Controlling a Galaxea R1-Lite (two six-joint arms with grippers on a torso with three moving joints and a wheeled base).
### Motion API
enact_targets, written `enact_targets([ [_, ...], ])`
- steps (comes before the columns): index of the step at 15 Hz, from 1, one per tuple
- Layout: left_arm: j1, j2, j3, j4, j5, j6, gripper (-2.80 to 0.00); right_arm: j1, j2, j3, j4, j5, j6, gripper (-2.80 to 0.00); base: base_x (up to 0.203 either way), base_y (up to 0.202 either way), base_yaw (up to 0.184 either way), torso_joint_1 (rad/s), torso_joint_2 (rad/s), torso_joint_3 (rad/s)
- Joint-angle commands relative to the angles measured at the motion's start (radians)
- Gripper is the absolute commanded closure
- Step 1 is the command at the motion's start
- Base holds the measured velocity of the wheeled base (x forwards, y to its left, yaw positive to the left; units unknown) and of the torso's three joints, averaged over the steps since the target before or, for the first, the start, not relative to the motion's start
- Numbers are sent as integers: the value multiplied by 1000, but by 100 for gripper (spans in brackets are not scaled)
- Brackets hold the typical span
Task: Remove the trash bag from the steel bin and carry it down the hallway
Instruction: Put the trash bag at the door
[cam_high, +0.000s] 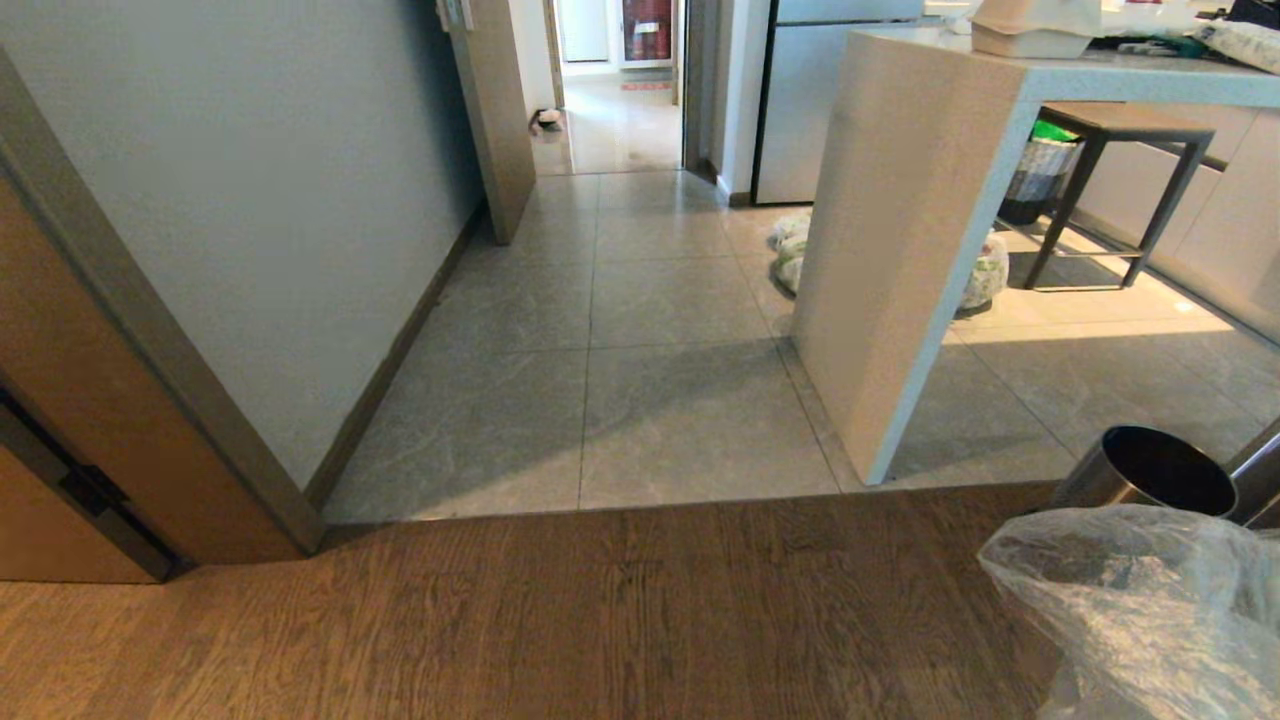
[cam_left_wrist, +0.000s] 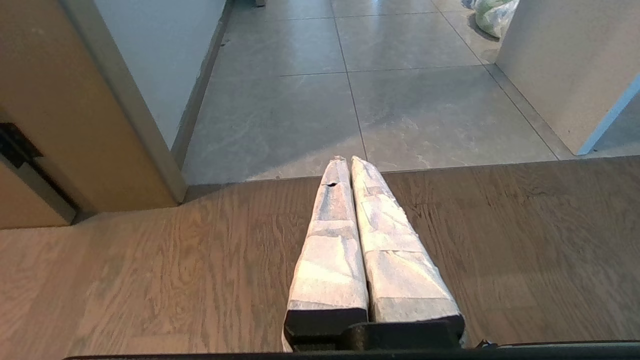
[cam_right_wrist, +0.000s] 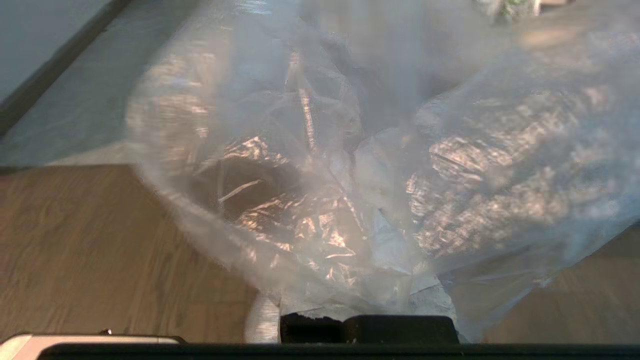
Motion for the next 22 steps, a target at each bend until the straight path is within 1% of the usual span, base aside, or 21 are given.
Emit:
enact_targets([
  [1,0,0,0,0,0,-1,0,0,2,2,-1,1,-1,0,0,0,0,0,0,0],
  [9,0,0,-3,6,0,1,0,0,2,2,-1,1,-1,0,10,0,0,0,1,1],
  [22,0,0,0,2,0,-4,0,0,2,2,-1,1,0,0,190,0,0,3,3,3],
])
